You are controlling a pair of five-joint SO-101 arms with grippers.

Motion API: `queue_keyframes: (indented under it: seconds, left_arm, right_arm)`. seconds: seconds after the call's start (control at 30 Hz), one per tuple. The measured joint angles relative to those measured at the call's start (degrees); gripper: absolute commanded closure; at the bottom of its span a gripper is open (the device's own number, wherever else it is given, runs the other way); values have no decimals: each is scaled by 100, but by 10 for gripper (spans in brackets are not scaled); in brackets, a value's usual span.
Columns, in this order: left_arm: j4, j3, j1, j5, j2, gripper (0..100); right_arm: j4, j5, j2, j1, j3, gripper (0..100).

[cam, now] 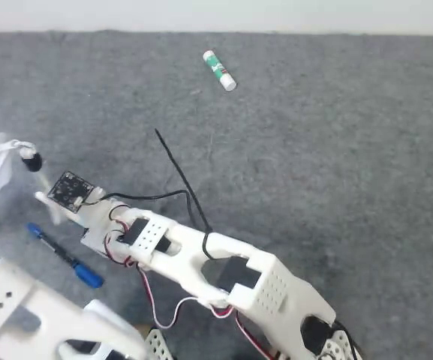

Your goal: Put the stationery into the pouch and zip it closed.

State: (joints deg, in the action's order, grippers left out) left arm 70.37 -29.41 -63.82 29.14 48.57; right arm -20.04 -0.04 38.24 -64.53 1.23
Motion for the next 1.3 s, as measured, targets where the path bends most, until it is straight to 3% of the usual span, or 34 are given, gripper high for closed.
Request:
queue_keyframes:
  seconds: [0.57,1.3]
  left_arm:
    - [0,0,0,0,0,990]
    - [0,0,0,0,0,989]
  right_arm:
    - [-2303,0,-976,440,-26,992]
    - [-6207,0,-2620,1398,-26,991]
